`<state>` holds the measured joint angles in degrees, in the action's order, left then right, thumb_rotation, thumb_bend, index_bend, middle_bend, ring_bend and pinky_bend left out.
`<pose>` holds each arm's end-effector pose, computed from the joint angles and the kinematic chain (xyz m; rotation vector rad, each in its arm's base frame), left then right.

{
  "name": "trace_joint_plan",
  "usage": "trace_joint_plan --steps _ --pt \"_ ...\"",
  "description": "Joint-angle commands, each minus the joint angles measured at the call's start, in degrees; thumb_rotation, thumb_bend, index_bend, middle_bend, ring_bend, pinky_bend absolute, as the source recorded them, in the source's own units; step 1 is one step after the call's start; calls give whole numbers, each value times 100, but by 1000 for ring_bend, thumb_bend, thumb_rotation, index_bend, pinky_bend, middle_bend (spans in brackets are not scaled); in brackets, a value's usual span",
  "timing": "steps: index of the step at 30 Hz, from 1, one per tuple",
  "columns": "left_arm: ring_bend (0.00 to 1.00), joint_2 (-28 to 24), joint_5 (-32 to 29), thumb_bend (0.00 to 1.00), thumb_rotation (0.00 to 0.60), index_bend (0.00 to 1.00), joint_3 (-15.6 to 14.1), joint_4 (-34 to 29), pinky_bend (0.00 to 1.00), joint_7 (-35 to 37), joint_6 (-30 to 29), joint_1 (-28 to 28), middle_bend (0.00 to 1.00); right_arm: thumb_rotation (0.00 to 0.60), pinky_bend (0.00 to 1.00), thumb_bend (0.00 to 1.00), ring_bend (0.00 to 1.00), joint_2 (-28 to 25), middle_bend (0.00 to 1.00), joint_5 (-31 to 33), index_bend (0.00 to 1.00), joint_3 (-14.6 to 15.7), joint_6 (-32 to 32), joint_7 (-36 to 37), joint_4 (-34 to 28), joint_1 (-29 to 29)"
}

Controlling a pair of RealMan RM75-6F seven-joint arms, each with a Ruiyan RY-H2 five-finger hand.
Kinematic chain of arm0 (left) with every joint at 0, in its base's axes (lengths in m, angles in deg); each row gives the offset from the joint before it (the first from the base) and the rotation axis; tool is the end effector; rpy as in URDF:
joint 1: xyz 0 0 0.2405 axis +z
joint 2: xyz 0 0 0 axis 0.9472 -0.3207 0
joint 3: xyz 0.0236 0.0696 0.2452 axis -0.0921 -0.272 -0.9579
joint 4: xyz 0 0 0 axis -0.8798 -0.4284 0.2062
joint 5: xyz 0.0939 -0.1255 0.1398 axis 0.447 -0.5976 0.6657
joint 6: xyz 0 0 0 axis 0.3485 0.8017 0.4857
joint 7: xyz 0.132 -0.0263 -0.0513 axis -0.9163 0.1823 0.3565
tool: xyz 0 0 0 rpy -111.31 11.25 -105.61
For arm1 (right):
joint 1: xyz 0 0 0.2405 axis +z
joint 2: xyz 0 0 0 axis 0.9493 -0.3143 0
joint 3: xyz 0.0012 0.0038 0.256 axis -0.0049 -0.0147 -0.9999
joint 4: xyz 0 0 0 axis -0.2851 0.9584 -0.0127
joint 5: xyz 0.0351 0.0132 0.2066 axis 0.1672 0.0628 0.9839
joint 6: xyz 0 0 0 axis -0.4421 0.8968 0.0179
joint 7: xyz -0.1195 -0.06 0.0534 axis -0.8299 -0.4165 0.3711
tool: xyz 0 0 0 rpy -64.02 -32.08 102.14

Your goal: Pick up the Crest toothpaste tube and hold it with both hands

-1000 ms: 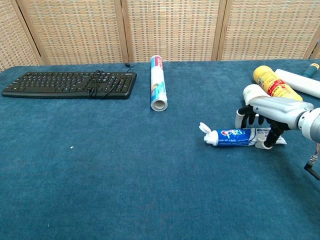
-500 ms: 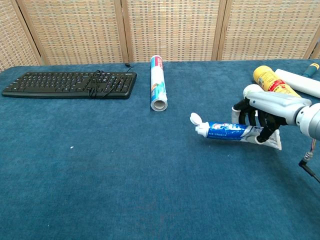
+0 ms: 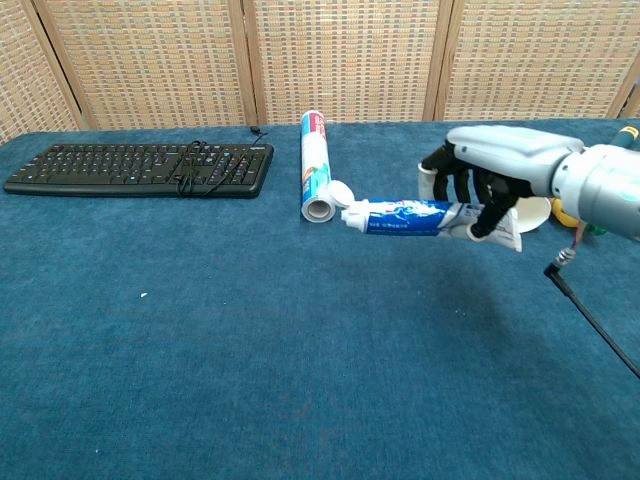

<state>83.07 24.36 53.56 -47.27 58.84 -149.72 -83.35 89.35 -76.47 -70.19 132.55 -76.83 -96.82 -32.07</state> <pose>-0.2382 0.2236 0.1221 -1.4767 -0.9799 -0.9901 -0.1353 -0.3446 -0.0047 1.8382 -0.9444 1.0039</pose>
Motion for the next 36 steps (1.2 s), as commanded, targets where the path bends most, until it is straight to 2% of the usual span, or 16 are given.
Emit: trace_joint_plan --steps 1,5,8,19,26,36 --pt "0 -5 84 0 541 0 355 -29 0 565 258 -406 0 600 686 615 586 115 684 575 665 -225 78 -841 -318 367" --pt "0 219 81 0 279 0 642 15 0 1147 471 -796 0 600 691 618 589 263 686 1022 666 -374 194 -1465 -501 681" --pt "0 604 -2 0 171 0 929 110 0 1690 550 -1124 0 600 691 618 589 383 686 1360 667 -489 292 -1907 -628 947" --pt "0 1919 -700 0 152 0 1287 779 0 2330 1066 -2016 0 600 698 618 599 627 696 2168 673 -762 585 -2620 -912 1660" --pt "0 2586 -962 0 151 0 1401 1142 0 2300 997 -2305 0 600 698 619 599 766 696 2380 672 -714 681 -2828 -815 1946" --pt "0 3146 -1115 0 171 0 1416 1606 0 2218 1054 -2601 0 600 698 619 601 934 697 2416 673 -619 744 -2706 -652 2083"
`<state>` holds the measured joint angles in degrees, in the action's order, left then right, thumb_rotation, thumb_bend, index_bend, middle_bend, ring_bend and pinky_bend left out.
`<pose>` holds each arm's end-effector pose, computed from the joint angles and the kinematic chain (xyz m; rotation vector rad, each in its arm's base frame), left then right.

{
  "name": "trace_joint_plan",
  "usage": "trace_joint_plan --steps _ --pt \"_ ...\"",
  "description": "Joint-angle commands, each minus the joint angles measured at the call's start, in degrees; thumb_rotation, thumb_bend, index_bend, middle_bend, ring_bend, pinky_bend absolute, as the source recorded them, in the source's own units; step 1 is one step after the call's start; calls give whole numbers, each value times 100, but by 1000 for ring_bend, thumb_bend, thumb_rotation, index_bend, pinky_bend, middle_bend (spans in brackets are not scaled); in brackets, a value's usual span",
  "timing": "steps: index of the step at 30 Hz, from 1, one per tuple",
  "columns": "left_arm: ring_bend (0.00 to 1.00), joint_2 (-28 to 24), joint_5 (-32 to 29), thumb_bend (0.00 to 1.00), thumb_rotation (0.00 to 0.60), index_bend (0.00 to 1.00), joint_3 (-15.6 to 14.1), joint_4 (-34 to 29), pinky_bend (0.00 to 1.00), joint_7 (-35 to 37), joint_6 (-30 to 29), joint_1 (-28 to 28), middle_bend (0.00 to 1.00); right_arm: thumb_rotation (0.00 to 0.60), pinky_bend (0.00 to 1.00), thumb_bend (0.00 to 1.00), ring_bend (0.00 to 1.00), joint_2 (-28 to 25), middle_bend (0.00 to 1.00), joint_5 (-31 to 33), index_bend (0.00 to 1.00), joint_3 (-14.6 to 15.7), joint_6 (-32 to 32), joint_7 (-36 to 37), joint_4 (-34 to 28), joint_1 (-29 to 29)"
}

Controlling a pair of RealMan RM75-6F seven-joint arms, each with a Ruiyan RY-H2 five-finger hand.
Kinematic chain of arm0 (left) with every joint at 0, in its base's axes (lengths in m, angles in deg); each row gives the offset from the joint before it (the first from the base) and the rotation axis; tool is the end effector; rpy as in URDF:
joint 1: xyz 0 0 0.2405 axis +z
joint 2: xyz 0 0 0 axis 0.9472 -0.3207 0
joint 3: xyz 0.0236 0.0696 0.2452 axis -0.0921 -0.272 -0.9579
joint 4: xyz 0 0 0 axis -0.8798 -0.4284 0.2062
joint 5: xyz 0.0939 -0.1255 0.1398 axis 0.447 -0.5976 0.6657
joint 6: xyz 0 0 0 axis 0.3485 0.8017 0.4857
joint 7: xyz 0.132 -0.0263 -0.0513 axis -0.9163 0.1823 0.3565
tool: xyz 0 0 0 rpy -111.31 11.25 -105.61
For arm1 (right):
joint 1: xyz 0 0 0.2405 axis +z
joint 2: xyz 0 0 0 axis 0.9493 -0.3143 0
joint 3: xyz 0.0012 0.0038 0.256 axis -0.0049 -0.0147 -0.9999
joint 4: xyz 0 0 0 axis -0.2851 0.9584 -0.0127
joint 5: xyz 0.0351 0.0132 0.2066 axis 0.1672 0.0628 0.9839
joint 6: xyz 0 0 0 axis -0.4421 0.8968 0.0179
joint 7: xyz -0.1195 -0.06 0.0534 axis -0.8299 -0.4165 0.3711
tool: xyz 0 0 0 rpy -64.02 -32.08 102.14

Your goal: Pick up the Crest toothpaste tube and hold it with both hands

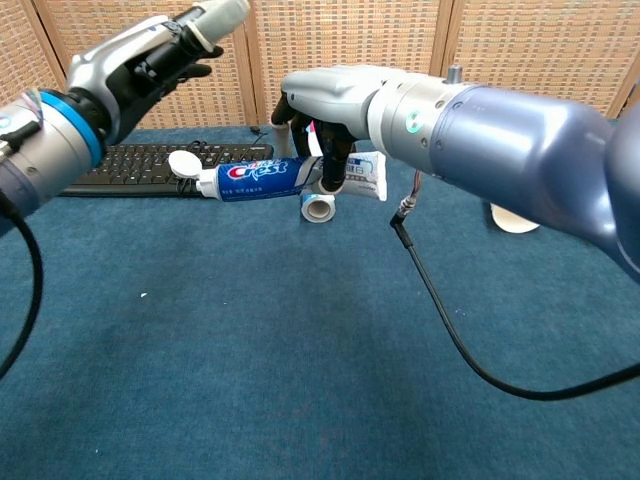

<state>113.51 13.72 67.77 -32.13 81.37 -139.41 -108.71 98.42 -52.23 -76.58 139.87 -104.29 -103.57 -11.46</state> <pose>-0.0827 0.3343 0.0025 -1.3666 -1.4857 -1.6894 0.0116 -0.3490 -0.0344 1.9149 -0.7844 1.0148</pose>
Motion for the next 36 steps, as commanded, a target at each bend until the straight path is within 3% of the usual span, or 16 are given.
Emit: trace_joint_plan --steps 1,10,25,36 --pt "0 167 -78 0 171 0 8 152 0 -44 17 -95 0 600 698 619 601 40 697 -18 673 32 19 56 34 38" --pt "0 517 -140 0 174 0 -77 504 0 -20 -65 -157 0 600 698 619 601 81 697 -5 673 62 128 125 56 156" --pt "0 800 123 0 185 0 -227 1146 0 681 -213 -69 0 600 698 619 601 -119 697 -6 673 17 312 308 -289 174" --pt "0 961 351 0 185 0 -211 1452 0 1831 -385 81 0 600 698 621 603 -374 700 270 674 -231 324 649 -650 145"
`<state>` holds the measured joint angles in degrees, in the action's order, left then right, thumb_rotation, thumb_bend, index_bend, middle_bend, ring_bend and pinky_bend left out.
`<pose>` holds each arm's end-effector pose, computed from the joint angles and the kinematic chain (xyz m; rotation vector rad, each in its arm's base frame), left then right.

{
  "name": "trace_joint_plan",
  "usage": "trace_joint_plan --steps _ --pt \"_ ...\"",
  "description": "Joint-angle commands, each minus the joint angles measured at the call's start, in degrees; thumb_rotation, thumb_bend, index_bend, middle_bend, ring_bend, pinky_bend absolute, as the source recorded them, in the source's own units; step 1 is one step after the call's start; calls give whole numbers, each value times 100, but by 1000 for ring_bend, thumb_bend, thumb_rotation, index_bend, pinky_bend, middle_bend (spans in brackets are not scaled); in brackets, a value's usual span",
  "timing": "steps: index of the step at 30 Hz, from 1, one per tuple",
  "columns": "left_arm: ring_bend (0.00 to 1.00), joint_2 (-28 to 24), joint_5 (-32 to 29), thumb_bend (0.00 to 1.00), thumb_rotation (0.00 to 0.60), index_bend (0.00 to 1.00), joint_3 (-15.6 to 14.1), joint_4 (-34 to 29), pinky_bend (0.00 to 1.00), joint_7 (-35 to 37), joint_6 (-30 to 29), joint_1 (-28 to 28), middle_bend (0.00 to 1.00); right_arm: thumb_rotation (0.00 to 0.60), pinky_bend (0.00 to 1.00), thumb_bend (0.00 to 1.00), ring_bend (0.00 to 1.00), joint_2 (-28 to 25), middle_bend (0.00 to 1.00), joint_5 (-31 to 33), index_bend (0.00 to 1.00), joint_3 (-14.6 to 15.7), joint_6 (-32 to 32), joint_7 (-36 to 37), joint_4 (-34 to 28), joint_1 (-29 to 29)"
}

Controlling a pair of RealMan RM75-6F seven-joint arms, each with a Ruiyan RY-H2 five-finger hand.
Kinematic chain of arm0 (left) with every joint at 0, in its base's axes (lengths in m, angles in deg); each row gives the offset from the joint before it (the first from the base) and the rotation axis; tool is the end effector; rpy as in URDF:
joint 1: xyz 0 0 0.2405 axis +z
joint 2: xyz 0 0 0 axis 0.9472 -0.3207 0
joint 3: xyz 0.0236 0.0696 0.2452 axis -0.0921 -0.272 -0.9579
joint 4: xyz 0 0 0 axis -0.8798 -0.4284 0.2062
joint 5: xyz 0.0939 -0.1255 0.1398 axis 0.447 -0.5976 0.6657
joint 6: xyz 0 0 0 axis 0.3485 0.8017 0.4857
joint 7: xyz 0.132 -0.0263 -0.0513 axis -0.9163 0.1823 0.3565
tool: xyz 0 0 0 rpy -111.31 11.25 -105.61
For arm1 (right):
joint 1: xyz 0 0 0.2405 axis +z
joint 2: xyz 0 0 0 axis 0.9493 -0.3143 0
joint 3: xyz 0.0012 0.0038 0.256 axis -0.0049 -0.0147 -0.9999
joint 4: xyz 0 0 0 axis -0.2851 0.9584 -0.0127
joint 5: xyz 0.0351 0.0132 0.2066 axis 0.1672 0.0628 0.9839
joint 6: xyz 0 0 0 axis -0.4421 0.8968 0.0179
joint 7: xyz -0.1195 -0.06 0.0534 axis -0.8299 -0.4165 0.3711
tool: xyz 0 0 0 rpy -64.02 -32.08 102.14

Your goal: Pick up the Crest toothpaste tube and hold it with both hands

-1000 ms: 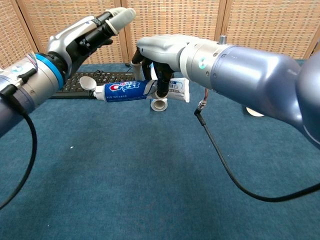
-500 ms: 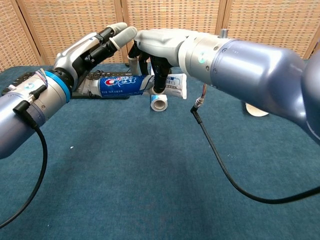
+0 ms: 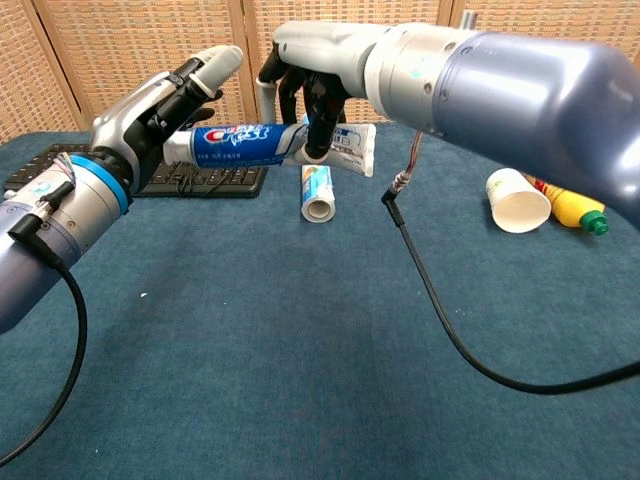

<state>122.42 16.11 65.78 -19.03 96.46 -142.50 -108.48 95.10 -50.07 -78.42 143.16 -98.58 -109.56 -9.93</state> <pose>-0.1033 0.3356 -0.0367 -1.1868 -1.6411 -1.7901 0.0298 -0.3453 -0.0095 1.8550 -0.9059 1.1466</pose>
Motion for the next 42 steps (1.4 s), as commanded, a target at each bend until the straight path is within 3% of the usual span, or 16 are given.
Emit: trace_joint_plan --steps 1,18,42 --pt "0 80 126 0 186 0 -14 170 0 401 -81 69 0 600 698 622 603 -67 700 82 674 -64 -18 133 -78 -15" --pt "0 557 67 0 186 0 268 343 0 1274 -166 0 0 600 698 623 604 -128 702 302 679 -144 -155 777 -80 24" --pt "0 1039 -232 0 204 0 514 451 0 1024 -17 -205 0 600 698 625 604 -72 704 538 681 -181 105 925 -84 157"
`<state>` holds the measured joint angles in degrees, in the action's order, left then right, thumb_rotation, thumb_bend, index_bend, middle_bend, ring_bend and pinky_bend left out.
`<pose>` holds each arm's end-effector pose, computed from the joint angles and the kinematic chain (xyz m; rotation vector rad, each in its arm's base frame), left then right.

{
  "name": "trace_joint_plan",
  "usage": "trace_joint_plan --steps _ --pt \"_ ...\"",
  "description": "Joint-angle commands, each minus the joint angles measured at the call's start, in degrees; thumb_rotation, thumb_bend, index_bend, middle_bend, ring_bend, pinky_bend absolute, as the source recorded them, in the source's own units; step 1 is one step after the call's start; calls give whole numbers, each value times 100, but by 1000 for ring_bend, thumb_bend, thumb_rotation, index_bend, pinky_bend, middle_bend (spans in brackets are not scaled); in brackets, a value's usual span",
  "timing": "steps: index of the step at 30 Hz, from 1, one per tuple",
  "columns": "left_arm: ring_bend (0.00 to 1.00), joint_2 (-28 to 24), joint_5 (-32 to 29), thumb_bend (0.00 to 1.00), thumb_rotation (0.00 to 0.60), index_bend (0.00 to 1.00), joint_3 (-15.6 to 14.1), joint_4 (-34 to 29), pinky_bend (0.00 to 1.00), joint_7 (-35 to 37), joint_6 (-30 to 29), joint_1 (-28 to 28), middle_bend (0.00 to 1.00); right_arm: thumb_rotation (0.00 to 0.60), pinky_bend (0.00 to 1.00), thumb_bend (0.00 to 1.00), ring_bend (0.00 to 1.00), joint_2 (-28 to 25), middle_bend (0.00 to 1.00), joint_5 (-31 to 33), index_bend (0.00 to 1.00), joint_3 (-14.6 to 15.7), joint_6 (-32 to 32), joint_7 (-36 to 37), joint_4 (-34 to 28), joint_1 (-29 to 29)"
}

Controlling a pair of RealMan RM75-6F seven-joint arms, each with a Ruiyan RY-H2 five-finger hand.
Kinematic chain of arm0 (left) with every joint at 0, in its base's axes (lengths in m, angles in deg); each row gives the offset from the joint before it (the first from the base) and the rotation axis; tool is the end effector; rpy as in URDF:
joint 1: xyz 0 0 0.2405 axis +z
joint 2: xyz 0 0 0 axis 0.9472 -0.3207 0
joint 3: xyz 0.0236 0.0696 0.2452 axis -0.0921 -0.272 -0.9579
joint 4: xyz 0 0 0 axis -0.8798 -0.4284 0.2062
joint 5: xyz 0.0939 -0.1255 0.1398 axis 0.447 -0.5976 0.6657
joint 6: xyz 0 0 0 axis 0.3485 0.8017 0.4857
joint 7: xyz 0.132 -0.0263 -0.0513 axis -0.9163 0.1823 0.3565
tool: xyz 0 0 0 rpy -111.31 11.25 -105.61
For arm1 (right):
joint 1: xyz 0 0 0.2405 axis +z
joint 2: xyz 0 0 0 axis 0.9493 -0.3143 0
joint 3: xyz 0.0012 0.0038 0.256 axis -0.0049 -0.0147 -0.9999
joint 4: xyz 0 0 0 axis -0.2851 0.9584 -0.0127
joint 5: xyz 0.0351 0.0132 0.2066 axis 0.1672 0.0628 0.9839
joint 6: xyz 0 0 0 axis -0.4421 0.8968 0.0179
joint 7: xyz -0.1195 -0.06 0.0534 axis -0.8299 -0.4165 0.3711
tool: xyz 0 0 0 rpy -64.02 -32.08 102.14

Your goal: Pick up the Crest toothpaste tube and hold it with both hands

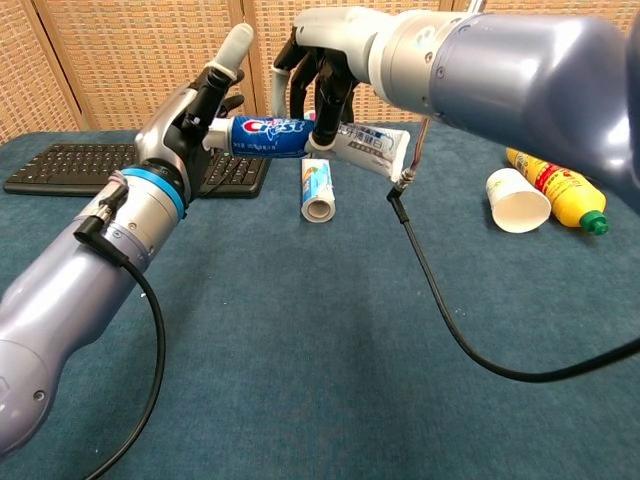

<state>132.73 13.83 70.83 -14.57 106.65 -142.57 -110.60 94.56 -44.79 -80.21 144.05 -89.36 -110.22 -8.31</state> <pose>-0.0680 0.3339 -0.0696 -0.9009 -1.9038 -1.9625 0.0352 -0.3506 -0.0049 1.7635 -1.1444 1.2329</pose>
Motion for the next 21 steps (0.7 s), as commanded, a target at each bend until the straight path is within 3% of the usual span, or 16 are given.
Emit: trace_joint_plan --steps 1,21 --pt "0 13 -4 0 207 0 17 7 0 9 -19 11 0 600 698 625 605 -32 704 14 682 -1 24 4 -31 -7" --pt "0 -34 -65 0 229 0 148 -213 0 84 -24 73 0 600 698 627 605 -137 704 91 682 46 71 142 -115 -46"
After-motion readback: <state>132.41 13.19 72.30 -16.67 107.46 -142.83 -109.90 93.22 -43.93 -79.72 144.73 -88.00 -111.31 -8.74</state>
